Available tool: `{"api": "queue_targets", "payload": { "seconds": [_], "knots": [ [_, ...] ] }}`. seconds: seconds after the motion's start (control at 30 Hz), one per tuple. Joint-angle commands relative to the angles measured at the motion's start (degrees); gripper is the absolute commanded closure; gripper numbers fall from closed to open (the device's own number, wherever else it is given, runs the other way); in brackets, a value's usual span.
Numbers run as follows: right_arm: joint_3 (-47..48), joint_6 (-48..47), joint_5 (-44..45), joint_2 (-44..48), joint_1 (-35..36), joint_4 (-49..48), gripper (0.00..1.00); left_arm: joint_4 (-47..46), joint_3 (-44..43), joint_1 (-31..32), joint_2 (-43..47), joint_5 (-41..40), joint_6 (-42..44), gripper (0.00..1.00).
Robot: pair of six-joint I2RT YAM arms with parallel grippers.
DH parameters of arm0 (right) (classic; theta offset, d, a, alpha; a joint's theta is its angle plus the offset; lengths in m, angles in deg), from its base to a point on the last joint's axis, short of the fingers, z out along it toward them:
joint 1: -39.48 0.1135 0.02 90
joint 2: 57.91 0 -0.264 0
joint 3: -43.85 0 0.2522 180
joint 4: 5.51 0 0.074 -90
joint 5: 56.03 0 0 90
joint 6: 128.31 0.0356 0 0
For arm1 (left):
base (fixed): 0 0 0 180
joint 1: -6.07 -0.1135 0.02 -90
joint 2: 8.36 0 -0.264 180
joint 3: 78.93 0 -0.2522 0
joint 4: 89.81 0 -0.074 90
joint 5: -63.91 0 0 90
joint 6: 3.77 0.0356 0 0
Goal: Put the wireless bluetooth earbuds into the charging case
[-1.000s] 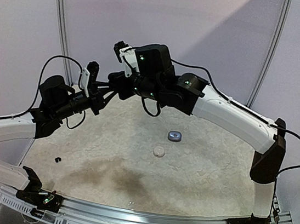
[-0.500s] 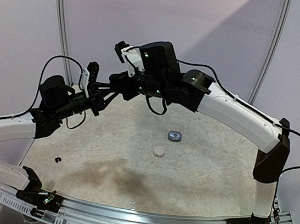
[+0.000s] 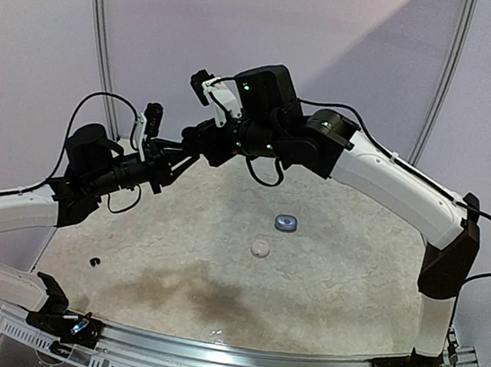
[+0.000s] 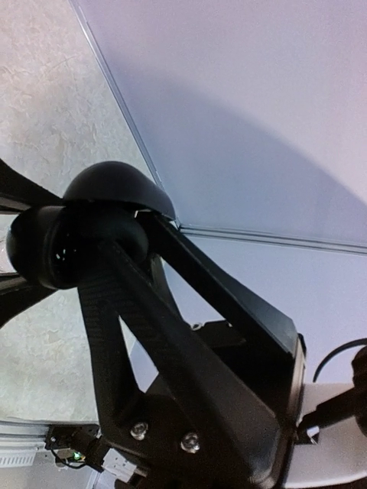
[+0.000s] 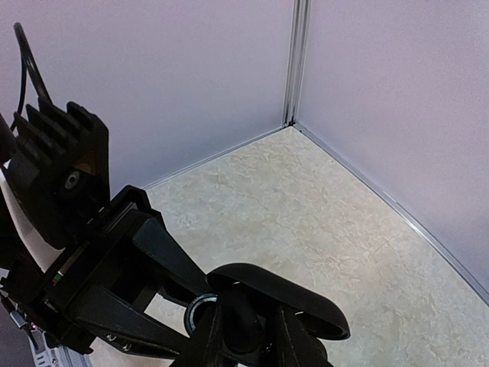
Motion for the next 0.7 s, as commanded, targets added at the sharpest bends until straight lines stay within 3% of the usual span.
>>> {"api": "queue_targets", "payload": {
  "seconds": [0.0,0.3,0.5,0.67],
  "knots": [
    [-1.2,0.8,-3.92,-0.79,-0.91,9.99,0.76,-3.97,-2.69,-0.28,2.91,2.59,-1.72,1.0],
    [-1.0,0.54,-8.03,-0.63,-0.94,9.78,0.76,-3.03,-2.89,-0.37,2.57,3.77,-1.72,1.0],
    [0.03,-0.61,-13.87,-0.83,-0.92,10.64,0.84,-1.67,-3.07,-0.38,2.46,4.79,-0.42,1.0],
    [0.32,-1.24,-15.56,-0.87,-0.92,12.74,0.84,-0.41,-3.07,-0.46,2.54,5.45,1.67,1.0]
  ]
}}
